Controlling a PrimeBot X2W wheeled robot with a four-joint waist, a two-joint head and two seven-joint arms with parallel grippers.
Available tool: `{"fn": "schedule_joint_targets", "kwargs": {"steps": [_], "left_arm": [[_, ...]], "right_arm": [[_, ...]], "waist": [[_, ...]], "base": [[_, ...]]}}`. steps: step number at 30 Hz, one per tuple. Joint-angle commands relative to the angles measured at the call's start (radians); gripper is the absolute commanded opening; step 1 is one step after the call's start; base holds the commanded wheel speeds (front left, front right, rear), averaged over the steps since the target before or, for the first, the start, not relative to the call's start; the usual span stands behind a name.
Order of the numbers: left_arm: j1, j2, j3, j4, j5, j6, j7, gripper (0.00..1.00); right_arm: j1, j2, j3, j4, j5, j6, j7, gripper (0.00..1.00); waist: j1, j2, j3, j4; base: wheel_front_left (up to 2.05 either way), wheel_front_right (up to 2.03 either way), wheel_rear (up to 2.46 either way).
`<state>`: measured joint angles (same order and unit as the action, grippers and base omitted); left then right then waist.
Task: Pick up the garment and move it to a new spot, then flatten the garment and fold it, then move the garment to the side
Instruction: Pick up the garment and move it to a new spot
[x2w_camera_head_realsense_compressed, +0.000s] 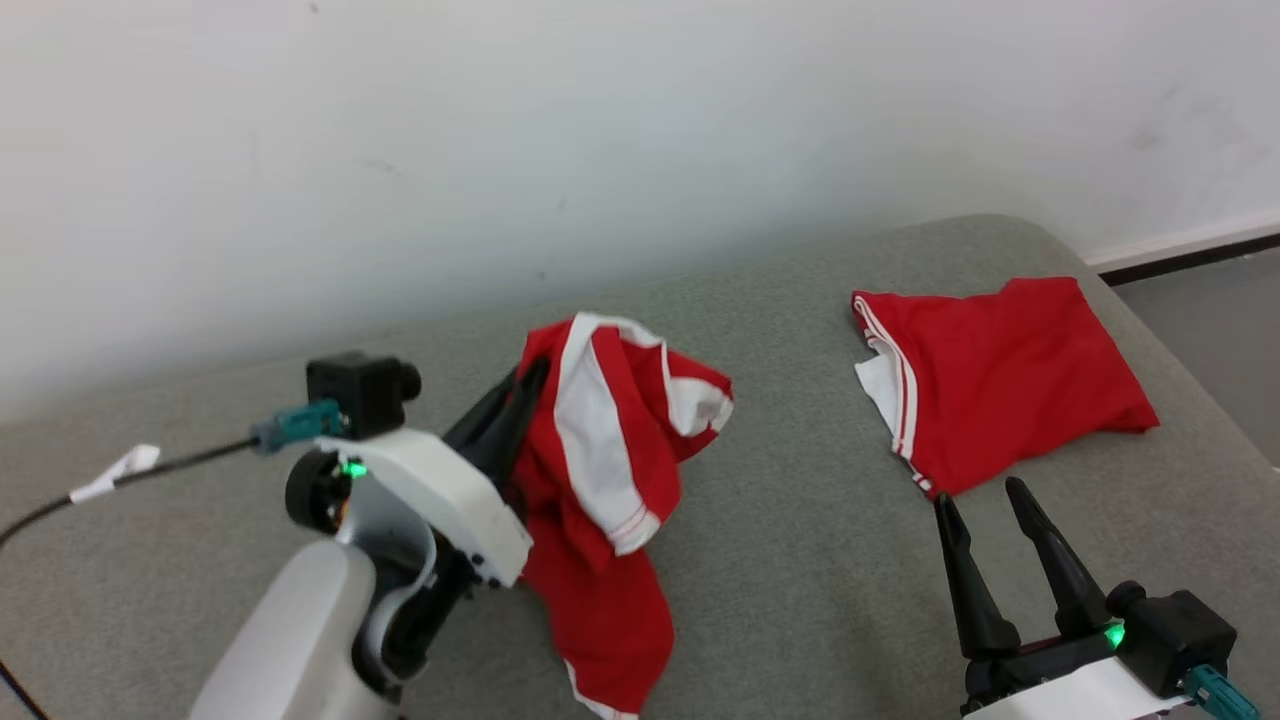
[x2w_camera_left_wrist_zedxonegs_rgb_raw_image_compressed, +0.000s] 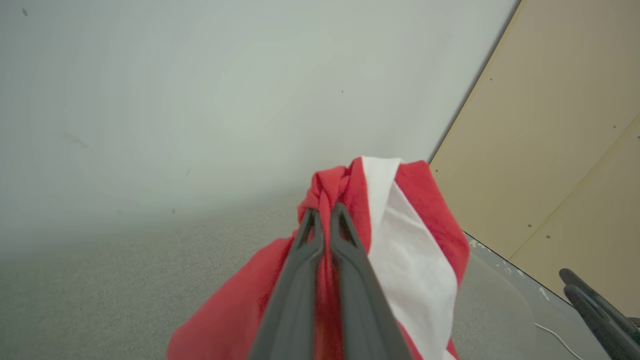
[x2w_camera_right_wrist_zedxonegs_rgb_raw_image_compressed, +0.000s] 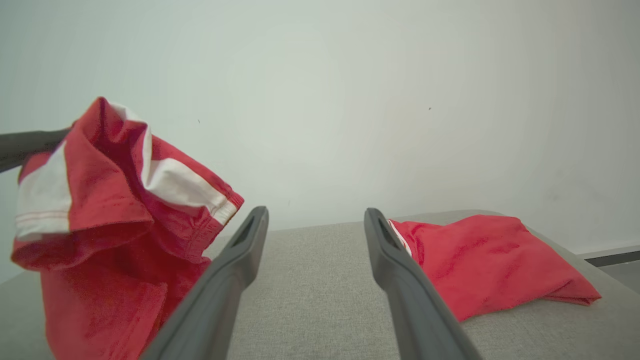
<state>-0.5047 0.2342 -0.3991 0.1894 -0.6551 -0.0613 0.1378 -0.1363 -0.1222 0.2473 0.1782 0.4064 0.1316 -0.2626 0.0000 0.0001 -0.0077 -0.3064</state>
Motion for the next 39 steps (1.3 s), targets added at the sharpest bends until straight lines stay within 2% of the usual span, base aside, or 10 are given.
{"fn": "schedule_joint_targets", "kwargs": {"steps": [1, 10, 11, 12, 13, 14, 21, 25, 31, 39], "left_arm": [[0.031, 0.003, -0.004, 0.024, 0.009, 0.002, -0.019, 0.00], [0.130, 0.000, -0.059, 0.252, 0.056, -0.020, -0.133, 0.00], [0.133, -0.011, -0.064, 0.273, 0.045, -0.025, -0.135, 0.04], [0.129, -0.014, -0.067, 0.288, 0.044, -0.028, -0.144, 0.31], [0.120, -0.015, -0.069, 0.303, 0.046, -0.031, -0.154, 0.74], [0.113, -0.018, -0.070, 0.314, 0.044, -0.034, -0.164, 1.00], [0.072, -0.023, -0.072, 0.312, 0.049, -0.050, -0.253, 1.00], [0.076, -0.001, -0.055, 0.266, 0.067, -0.032, -0.303, 1.00], [0.145, 0.045, -0.005, 0.164, 0.100, 0.048, -0.369, 1.00], [0.294, 0.085, 0.086, 0.034, 0.122, 0.142, -0.398, 1.00]], "right_arm": [[0.016, 0.003, 0.000, 0.002, 0.002, -0.002, -0.002, 1.00], [0.017, -0.004, -0.002, 0.001, -0.002, -0.002, -0.002, 1.00], [0.016, -0.003, -0.004, 0.002, -0.003, -0.002, -0.002, 1.00], [0.016, -0.002, -0.002, 0.003, -0.004, -0.002, -0.002, 1.00], [0.015, -0.001, -0.001, 0.004, -0.006, -0.002, -0.002, 1.00], [0.015, 0.000, -0.001, 0.004, -0.006, -0.002, -0.002, 1.00], [0.021, -0.005, -0.005, 0.003, -0.009, -0.002, -0.002, 1.00], [0.031, 0.004, -0.016, -0.010, 0.018, -0.002, -0.002, 1.00], [0.037, -0.001, -0.018, -0.036, 0.016, -0.002, -0.002, 1.00], [0.056, -0.005, -0.027, -0.057, 0.006, -0.002, -0.002, 1.00]], "waist": [[0.0000, -0.0001, 0.012, -0.028], [0.0000, -0.0001, 0.033, -0.055], [0.0000, -0.0001, 0.033, -0.051], [0.0000, -0.0001, 0.033, -0.047], [0.0000, -0.0001, 0.032, -0.041], [0.0000, -0.0001, 0.030, -0.034], [0.0000, -0.0001, 0.013, 0.019], [0.0000, -0.0001, 0.006, 0.051], [0.0000, -0.0001, -0.005, 0.095], [0.0000, -0.0001, -0.013, 0.137]], "base": [[0.00, 0.00, 0.00], [0.00, 0.00, 0.00], [0.00, 0.00, 0.00], [0.00, 0.00, 0.00], [0.00, 0.00, 0.00], [0.00, 0.00, 0.00], [0.00, 0.00, 0.00], [0.00, 0.00, 0.00], [0.00, 0.00, 0.00], [0.00, 0.00, 0.00]]}}
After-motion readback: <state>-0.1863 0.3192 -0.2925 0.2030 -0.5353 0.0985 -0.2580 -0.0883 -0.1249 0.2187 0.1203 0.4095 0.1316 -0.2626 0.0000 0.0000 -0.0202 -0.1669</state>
